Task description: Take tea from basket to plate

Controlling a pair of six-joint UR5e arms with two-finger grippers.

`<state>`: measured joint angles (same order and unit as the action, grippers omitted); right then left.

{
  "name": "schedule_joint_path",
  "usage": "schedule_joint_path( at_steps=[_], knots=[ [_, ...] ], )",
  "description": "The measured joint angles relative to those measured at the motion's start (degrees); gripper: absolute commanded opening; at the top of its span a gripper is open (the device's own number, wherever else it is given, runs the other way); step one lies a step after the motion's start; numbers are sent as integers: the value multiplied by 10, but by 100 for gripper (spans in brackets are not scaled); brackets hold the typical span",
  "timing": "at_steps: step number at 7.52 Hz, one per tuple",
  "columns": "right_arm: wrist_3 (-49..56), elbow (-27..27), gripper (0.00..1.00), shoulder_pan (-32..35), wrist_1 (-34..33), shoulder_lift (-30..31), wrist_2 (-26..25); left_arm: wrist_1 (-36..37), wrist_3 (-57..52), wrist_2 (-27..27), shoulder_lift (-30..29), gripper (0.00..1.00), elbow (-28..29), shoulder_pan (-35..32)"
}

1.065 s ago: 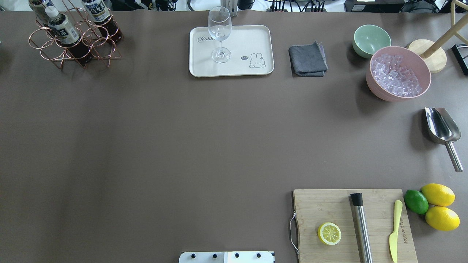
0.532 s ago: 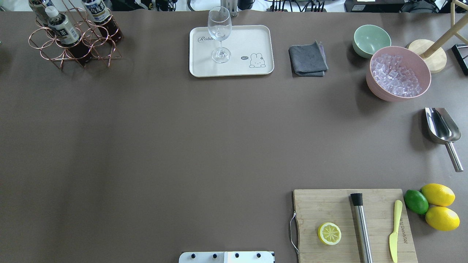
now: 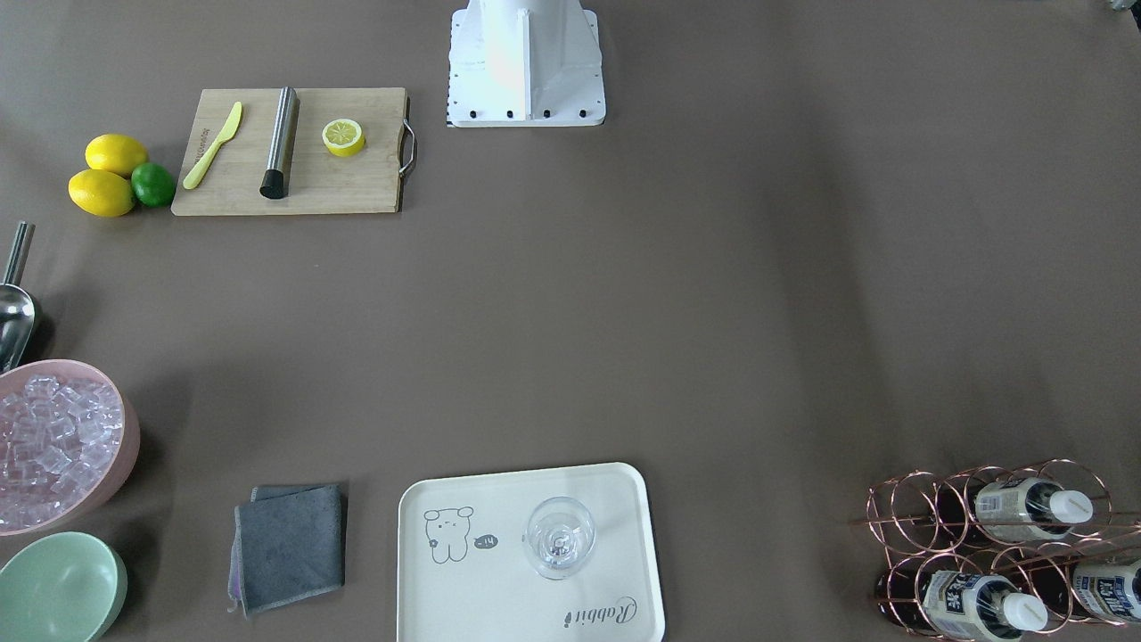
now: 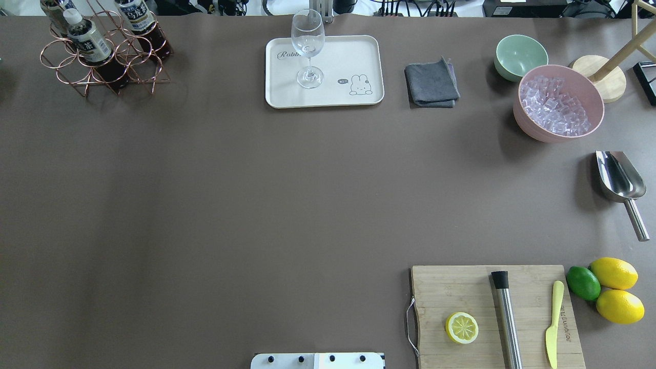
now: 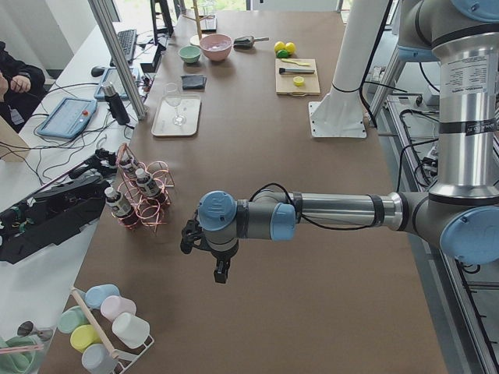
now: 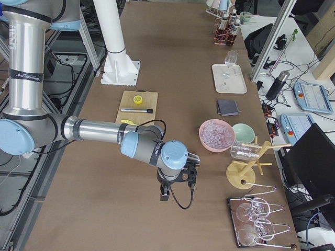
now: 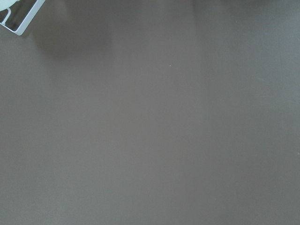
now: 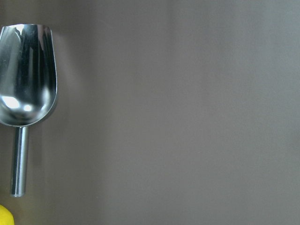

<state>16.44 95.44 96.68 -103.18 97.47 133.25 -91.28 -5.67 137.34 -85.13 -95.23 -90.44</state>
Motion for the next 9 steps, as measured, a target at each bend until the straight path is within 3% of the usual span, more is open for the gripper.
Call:
schedule_joint_path(
  at_steps=[9],
  knots=[
    [1,-8,100,1,0,0,-1,0,0,-1,-4,98,0,0]
  ],
)
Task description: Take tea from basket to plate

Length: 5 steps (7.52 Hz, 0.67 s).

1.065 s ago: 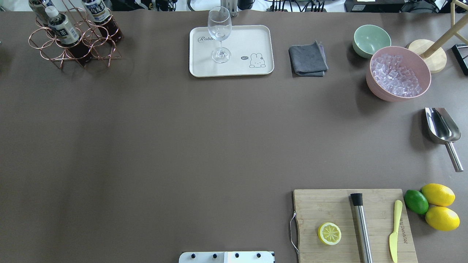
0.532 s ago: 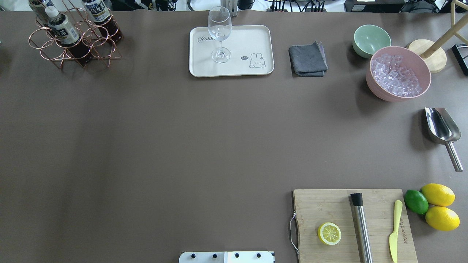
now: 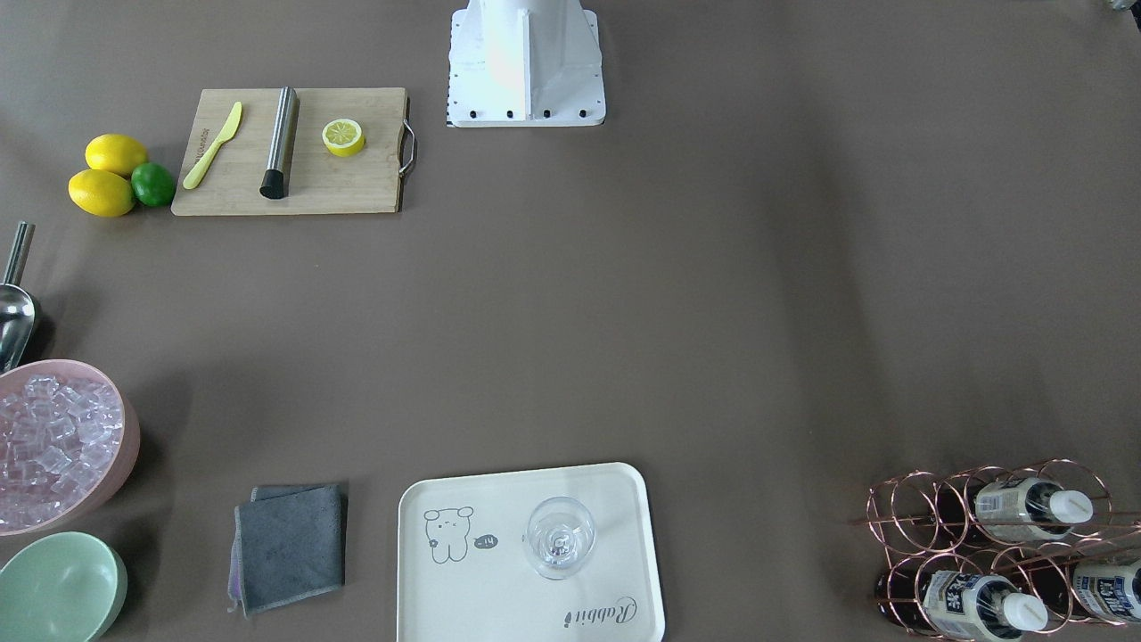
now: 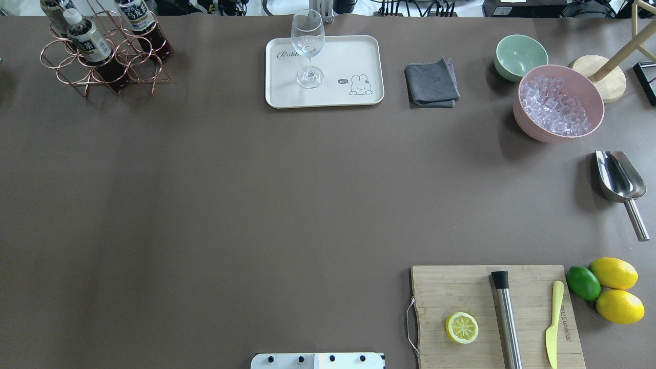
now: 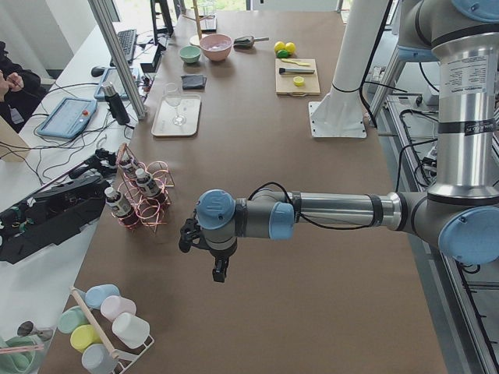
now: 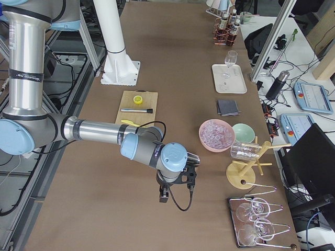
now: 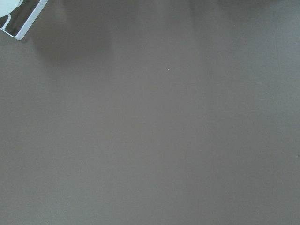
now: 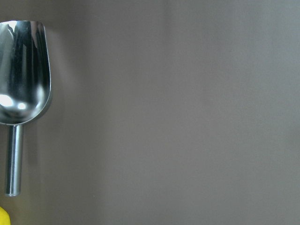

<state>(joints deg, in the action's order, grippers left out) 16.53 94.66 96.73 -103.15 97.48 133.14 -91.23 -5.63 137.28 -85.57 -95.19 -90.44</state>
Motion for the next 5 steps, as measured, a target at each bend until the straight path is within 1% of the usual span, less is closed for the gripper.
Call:
schedule_joint_path(
  at_steps=[5],
  knots=[
    [-1,5,100,4,0,-1,7,0,0,-12,-1,98,0,0]
  ],
)
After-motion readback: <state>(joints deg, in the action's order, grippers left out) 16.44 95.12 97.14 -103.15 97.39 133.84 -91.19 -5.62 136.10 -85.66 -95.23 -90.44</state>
